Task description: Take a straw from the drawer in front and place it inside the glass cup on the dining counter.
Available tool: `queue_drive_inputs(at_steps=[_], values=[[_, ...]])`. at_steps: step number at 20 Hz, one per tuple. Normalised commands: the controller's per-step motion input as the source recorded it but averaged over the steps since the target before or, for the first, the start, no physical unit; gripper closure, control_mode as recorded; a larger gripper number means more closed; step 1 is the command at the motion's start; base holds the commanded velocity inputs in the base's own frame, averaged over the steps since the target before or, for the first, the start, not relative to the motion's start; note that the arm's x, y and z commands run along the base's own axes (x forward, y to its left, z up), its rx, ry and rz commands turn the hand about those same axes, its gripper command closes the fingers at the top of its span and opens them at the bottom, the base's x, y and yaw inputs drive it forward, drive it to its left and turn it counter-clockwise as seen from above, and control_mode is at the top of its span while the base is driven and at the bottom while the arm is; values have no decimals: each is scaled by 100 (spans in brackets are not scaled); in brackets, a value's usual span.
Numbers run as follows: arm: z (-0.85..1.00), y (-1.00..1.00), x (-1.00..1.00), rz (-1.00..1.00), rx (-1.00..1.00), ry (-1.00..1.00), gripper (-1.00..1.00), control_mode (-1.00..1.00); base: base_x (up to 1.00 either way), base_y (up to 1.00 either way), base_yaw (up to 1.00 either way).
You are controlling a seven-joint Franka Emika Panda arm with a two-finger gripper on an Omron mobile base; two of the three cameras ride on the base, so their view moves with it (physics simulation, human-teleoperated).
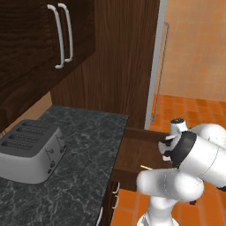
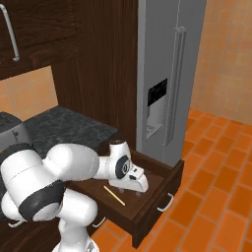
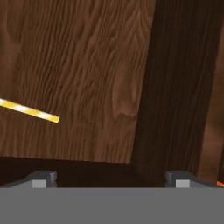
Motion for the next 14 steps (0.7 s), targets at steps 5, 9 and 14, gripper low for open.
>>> queue_drive_inputs(at_steps=[5, 9, 14], values=[[33, 70, 17, 38, 10, -9, -100, -100, 0, 0, 0], [22, 29, 47, 34, 14, -4, -100, -100, 0, 0, 0], [-3, 31, 14, 27, 8, 0, -100, -100, 0, 0, 0]])
